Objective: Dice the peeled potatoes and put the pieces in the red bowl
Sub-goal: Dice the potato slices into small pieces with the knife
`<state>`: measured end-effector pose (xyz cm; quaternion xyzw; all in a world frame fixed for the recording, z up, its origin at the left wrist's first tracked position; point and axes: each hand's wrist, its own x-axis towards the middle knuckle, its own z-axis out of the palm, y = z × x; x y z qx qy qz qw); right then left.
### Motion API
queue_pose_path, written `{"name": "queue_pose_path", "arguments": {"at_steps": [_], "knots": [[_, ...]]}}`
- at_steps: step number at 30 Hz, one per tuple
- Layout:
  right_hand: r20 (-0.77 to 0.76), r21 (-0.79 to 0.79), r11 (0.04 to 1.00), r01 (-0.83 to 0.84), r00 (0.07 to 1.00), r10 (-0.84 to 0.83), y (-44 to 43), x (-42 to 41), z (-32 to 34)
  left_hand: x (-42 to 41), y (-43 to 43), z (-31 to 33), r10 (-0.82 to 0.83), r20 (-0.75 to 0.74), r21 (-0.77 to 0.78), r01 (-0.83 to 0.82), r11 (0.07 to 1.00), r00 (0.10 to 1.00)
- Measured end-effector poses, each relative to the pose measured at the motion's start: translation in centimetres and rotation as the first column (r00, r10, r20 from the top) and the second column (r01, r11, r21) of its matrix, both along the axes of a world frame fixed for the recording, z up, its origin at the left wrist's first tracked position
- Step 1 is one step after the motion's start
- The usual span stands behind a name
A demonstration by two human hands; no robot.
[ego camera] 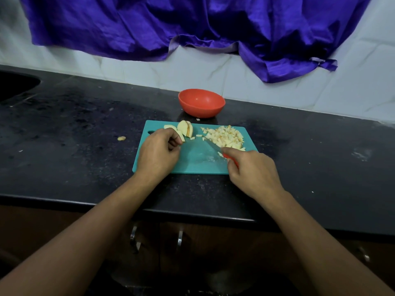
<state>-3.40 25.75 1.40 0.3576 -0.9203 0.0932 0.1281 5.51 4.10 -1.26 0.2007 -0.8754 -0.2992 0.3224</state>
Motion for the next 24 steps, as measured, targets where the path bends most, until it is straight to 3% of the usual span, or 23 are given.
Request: {"name": "queue_pose_path", "arguments": {"at_steps": [8,14,18,24], "knots": [[0.049,-0.149,0.988,0.05,0.998,-0.043,-0.2,-1.3,0.7,0.0,0.1,0.1,-0.011,0.011,-0.011,0.011,1.0,1.0],[-0.031,-0.015,0.996,-0.091,0.995,0.09,0.1,-1.0,-0.5,0.0,0.0,0.0,-0.017,0.026,-0.011,0.018,1.0,1.0],[-0.07,0.025,0.998,-0.059,0.996,0.061,0.3,-2.5,-0.2,-0.1,0.0,0.0,-0.013,0.036,-0.016,0.014,1.0,0.999],[0.043,-0.085,0.996,0.013,0.999,-0.01,-0.3,-4.4,0.3,-0.1,0.0,0.1,-0.014,0.037,-0.012,0.015,1.0,0.999]]}}
